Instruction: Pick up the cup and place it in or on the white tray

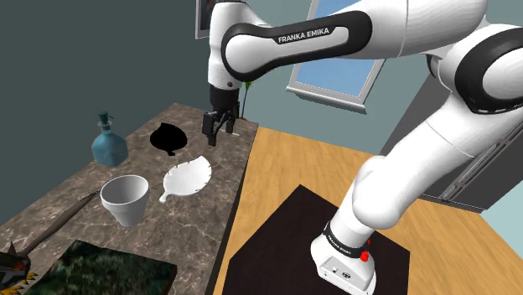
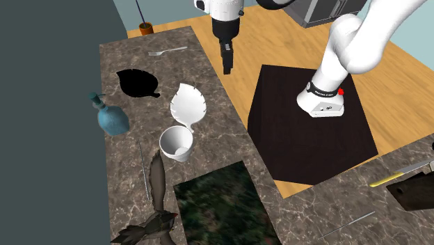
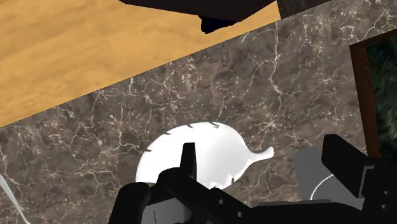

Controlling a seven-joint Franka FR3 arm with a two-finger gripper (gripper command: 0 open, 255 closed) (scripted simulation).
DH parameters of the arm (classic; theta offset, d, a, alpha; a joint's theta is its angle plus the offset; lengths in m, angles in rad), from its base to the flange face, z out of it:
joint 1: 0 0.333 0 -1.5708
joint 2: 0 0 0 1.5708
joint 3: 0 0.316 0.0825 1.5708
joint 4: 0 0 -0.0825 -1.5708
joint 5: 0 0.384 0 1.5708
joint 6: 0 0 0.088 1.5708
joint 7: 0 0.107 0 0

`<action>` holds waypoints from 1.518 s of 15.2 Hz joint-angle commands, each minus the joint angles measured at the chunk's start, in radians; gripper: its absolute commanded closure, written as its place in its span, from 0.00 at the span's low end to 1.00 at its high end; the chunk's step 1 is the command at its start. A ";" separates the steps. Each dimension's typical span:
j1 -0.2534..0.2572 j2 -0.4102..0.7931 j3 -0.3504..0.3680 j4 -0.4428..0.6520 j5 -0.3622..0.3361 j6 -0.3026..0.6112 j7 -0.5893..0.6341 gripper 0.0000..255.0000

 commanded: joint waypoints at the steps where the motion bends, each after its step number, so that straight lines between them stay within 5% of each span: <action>1: 0.005 0.064 0.018 0.021 -0.006 0.049 0.025 0.00; 11: 0.050 0.427 0.080 0.243 -0.100 0.201 0.173 0.00; 20: 0.141 0.760 0.072 0.552 -0.203 0.231 0.279 0.00; 23: 0.144 0.781 0.067 0.542 -0.211 0.262 0.284 0.00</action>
